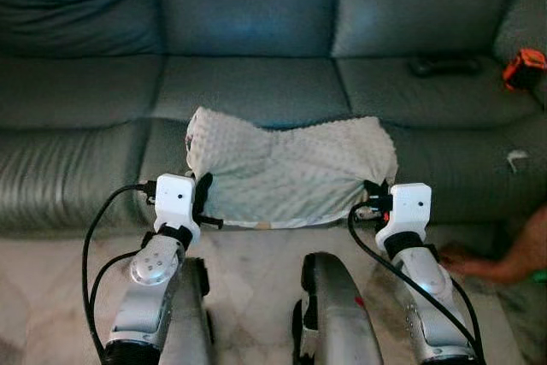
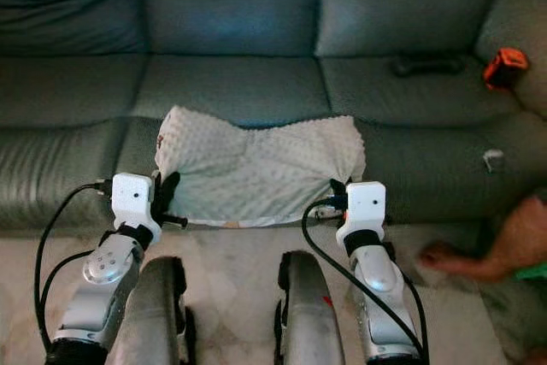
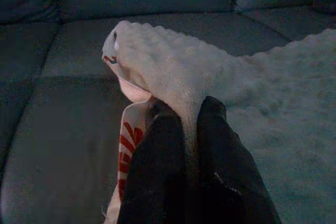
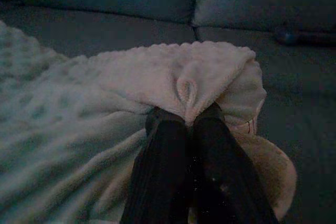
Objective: Move the pillow to the sofa
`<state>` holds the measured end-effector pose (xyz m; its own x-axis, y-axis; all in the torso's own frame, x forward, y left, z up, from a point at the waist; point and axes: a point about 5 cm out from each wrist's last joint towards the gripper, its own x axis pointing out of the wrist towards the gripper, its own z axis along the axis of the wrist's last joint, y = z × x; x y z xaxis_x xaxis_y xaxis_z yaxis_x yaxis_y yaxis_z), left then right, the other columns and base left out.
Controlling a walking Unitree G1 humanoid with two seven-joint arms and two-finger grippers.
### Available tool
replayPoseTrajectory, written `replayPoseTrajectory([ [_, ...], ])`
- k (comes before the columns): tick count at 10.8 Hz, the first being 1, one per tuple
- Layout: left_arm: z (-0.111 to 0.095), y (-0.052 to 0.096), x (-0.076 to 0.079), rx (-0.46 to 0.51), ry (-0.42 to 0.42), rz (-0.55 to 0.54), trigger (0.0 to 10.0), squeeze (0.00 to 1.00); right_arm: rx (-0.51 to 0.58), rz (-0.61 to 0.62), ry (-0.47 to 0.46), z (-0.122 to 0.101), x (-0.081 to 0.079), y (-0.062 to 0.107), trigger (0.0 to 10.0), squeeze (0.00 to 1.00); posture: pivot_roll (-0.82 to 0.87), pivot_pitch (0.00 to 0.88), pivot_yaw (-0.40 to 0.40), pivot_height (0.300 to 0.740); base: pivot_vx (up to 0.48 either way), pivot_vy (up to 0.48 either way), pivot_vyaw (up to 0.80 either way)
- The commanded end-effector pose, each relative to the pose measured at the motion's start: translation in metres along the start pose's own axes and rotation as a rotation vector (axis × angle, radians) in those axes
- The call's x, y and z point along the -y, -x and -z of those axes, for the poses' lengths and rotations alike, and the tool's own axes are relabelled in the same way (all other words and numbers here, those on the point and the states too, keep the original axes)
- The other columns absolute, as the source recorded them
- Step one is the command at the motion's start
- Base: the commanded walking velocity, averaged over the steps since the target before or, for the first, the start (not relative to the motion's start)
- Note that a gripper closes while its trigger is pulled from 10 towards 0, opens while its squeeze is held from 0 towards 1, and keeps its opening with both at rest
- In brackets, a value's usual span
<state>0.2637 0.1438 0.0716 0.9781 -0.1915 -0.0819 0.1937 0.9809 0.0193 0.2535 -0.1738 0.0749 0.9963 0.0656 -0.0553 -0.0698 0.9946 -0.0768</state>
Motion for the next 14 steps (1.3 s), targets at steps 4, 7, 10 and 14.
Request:
replayPoseTrajectory([
  [4,-0.007,-0.003,-0.001,0.035,-0.009,-0.006,10.0,0.0,0.05,-0.038,0.021,-0.009,-0.003,-0.003,10.0,0.0,-0.07,0.172,-0.043,0.617,0.279,0.0,0.0],
  [7,-0.008,-0.005,-0.001,0.032,-0.014,-0.013,10.0,0.0,0.066,-0.079,0.045,-0.013,-0.002,-0.007,10.0,0.0,-0.06,0.173,-0.038,0.617,0.181,0.0,0.0],
  [10,-0.01,-0.009,0.001,0.039,-0.012,-0.013,10.0,0.0,0.067,-0.103,0.041,-0.014,-0.002,-0.009,10.0,0.0,-0.07,0.178,-0.038,0.617,0.165,0.0,0.0],
  [14,-0.022,-0.015,-0.009,0.06,-0.035,-0.077,10.0,0.0,0.086,-0.163,0.049,-0.029,0.004,-0.012,10.0,0.0,-0.06,0.336,-0.046,0.617,0.062,0.0,0.0],
])
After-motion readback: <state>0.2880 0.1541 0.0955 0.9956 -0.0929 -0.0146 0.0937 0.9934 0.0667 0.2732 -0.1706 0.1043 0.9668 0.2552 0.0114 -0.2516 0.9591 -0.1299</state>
